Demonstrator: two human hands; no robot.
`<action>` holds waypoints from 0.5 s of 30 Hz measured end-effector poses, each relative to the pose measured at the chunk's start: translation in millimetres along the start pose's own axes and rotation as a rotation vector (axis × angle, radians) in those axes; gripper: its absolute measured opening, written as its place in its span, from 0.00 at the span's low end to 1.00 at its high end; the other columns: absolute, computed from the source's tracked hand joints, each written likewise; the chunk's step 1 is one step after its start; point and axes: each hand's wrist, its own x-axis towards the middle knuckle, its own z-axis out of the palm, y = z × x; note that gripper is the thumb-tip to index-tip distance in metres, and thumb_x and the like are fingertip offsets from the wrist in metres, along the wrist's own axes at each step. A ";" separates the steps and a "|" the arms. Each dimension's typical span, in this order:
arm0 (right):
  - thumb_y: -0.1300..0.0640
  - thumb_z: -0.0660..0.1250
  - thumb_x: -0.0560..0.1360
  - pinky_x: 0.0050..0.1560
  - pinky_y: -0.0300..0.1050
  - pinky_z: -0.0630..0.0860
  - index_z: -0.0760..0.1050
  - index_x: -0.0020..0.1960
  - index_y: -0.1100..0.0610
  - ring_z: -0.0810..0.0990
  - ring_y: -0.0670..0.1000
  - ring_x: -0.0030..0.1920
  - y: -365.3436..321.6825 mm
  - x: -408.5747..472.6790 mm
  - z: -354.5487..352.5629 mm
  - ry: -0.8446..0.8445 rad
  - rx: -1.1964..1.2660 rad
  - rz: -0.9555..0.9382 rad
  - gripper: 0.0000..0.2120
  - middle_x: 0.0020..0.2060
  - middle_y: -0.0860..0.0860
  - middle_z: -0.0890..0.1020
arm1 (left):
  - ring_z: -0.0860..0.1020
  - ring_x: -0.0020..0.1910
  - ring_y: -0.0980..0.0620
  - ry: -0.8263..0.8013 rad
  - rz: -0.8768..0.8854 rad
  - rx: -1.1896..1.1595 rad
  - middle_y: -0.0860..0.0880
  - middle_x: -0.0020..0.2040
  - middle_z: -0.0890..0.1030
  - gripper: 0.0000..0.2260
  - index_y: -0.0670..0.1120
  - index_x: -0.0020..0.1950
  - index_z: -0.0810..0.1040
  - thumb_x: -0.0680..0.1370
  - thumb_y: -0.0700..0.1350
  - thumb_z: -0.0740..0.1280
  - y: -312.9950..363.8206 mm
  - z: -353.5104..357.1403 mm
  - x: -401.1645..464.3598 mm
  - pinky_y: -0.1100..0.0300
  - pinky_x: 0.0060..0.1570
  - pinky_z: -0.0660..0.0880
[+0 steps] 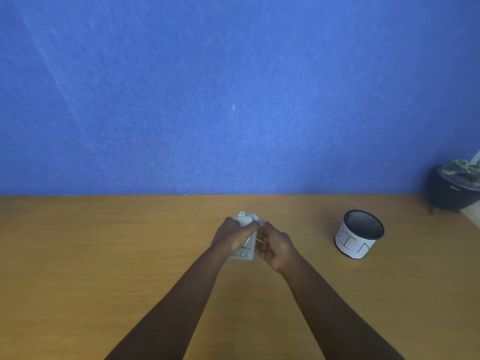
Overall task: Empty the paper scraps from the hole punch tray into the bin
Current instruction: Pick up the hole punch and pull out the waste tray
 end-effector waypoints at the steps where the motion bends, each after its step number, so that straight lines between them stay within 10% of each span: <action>1: 0.51 0.57 0.80 0.31 0.40 0.79 0.78 0.45 0.59 0.81 0.50 0.38 3.9 -2.3 0.3 -0.020 -0.009 -0.003 0.15 0.41 0.52 0.82 | 0.77 0.42 0.50 0.029 -0.026 -0.061 0.52 0.41 0.75 0.26 0.43 0.60 0.71 0.71 0.59 0.67 0.7 -1.7 2.3 0.58 0.40 0.74; 6: 0.52 0.59 0.79 0.40 0.41 0.79 0.79 0.48 0.59 0.81 0.49 0.40 33.6 -13.1 0.5 -0.081 0.038 -0.007 0.14 0.42 0.53 0.83 | 0.76 0.35 0.51 0.147 -0.146 -0.169 0.51 0.38 0.75 0.27 0.42 0.61 0.73 0.69 0.58 0.69 2.6 -8.8 10.7 0.62 0.29 0.68; 15: 0.56 0.58 0.80 0.34 0.34 0.80 0.79 0.47 0.59 0.81 0.48 0.40 36.0 -17.0 5.5 -0.085 0.117 -0.056 0.12 0.42 0.53 0.83 | 0.79 0.42 0.45 0.136 -0.210 -0.215 0.49 0.37 0.76 0.28 0.42 0.58 0.74 0.67 0.60 0.70 3.2 -5.3 14.8 0.59 0.38 0.73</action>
